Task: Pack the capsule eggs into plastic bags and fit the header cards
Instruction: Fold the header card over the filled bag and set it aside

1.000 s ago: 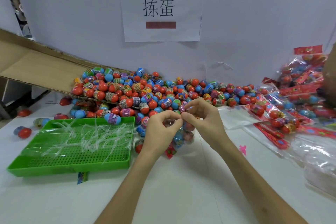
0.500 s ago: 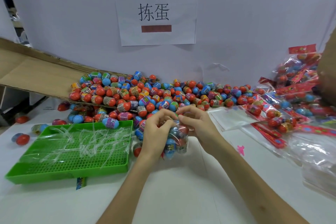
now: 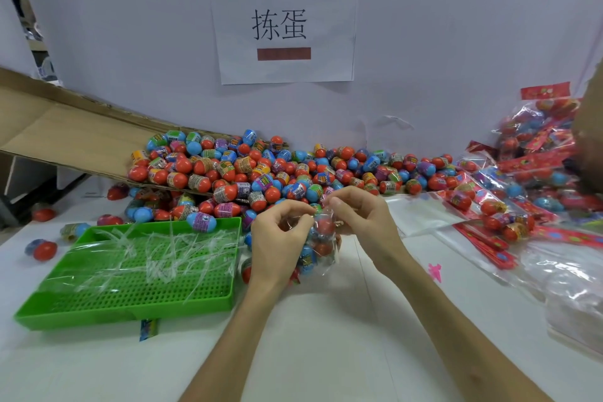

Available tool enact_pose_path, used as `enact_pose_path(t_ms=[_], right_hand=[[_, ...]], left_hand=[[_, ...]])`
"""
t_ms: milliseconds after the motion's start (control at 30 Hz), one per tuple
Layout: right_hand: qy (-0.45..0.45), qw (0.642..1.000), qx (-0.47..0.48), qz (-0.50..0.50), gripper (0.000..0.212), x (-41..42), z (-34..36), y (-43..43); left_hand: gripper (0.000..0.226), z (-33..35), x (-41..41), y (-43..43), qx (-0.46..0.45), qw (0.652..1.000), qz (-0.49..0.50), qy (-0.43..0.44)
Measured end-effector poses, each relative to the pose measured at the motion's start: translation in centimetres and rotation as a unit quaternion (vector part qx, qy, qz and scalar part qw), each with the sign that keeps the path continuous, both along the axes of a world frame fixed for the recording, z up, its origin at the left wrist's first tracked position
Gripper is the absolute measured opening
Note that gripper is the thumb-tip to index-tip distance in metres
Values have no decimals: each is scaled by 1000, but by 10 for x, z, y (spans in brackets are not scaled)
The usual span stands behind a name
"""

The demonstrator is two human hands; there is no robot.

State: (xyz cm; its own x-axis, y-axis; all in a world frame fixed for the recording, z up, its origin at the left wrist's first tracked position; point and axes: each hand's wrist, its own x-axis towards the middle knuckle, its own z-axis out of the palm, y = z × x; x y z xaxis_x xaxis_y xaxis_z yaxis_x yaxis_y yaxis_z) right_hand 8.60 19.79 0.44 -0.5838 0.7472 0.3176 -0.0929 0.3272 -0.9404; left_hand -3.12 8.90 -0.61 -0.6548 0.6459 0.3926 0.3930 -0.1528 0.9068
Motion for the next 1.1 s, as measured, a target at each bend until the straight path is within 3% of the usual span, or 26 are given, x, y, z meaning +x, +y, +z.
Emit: enact_pose_path(t_ms=[200, 533, 667, 867, 933, 1033, 1100], right_hand=[[-62, 991, 118, 0, 8, 6, -1, 4], [-34, 999, 11, 17, 28, 4, 1, 5], [-59, 997, -24, 40, 14, 5, 2, 7], [-49, 992, -91, 66, 13, 5, 0, 9], [-41, 996, -55, 59, 13, 4, -3, 7], [-98, 990, 95, 34, 18, 3, -7, 5], [-108, 986, 114, 63, 20, 3, -9, 1]], left_hand=[[13, 3, 1, -1, 9, 1000, 0, 11], [17, 1, 2, -1, 11, 999, 0, 41], [23, 2, 2, -2, 41, 998, 10, 41], [17, 4, 3, -3, 47, 997, 17, 59], [12, 4, 3, -2, 51, 998, 22, 41], [13, 2, 0, -1, 59, 998, 37, 1], [15, 1, -3, -1, 62, 996, 49, -29]])
